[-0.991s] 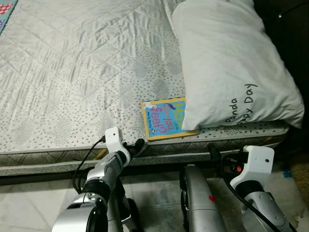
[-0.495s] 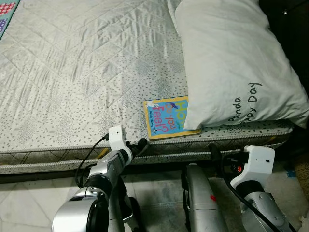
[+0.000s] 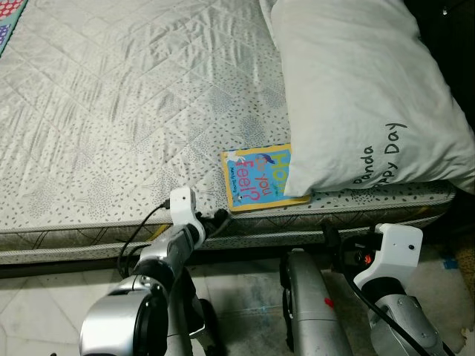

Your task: Clean up the room

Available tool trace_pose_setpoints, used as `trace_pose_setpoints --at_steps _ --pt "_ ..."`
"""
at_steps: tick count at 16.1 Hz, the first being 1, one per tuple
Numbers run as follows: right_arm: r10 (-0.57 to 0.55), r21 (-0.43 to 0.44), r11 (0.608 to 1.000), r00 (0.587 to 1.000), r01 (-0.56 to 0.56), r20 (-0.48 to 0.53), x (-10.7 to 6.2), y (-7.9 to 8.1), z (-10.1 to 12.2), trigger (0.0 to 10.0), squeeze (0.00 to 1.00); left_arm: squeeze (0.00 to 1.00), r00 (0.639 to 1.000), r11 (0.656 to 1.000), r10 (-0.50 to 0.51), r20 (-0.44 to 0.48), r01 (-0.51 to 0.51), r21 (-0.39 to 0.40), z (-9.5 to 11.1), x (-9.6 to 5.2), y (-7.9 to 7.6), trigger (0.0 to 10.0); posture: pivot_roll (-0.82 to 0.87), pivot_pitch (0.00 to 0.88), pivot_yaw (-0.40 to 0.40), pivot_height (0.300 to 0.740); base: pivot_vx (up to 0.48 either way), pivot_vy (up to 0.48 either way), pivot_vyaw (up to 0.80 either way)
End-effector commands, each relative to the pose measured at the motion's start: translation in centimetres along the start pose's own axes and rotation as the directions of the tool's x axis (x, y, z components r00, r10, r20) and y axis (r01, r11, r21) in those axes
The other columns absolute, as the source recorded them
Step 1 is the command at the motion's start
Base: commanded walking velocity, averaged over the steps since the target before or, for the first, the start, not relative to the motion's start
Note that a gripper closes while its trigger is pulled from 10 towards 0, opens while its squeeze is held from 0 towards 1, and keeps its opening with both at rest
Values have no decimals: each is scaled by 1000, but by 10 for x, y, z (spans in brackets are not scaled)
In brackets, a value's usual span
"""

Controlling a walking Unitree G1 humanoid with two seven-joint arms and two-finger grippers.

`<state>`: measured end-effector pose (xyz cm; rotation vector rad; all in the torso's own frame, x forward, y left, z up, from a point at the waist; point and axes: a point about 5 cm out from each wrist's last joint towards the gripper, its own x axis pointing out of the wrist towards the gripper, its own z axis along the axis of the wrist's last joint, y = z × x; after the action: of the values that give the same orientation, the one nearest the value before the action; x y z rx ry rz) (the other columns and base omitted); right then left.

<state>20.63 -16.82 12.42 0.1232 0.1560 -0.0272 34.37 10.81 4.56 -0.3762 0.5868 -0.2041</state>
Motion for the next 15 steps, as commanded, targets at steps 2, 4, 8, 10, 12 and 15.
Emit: trace_pose_setpoints --at_steps 2,4,8,10,12,15 --pt "-2 -1 1000 1000 2 20 -4 2 4 10000 0 0 999 1000 9 -42 -9 5 -8 0 1 10000 -382 321 94 586 0 0 0" --pt "-5 0 1000 1000 5 22 -4 2 4 10000 0 0 999 1000 15 -38 -15 2 -3 -1 6 10000 -385 321 97 586 0 0 0" --pt "-4 2 1000 1000 4 21 -3 2 3 10000 0 0 994 998 -64 -89 65 8 -16 2 -11 10000 -379 314 100 586 0 0 0" --pt "-2 2 1000 1000 2 21 -3 2 3 10000 0 0 989 996 -92 -116 93 4 -25 2 -15 10000 -375 308 101 586 0 0 0" --pt "2 2 1000 1000 -2 22 -1 3 3 10000 0 0 981 992 -119 -156 122 13 -39 1 -19 10000 -371 297 104 586 0 0 0" --pt "8 6 1000 999 -8 34 5 4 4 10000 0 0 967 988 -154 -204 150 -35 -61 -6 -9 10000 -353 279 105 586 0 0 0"
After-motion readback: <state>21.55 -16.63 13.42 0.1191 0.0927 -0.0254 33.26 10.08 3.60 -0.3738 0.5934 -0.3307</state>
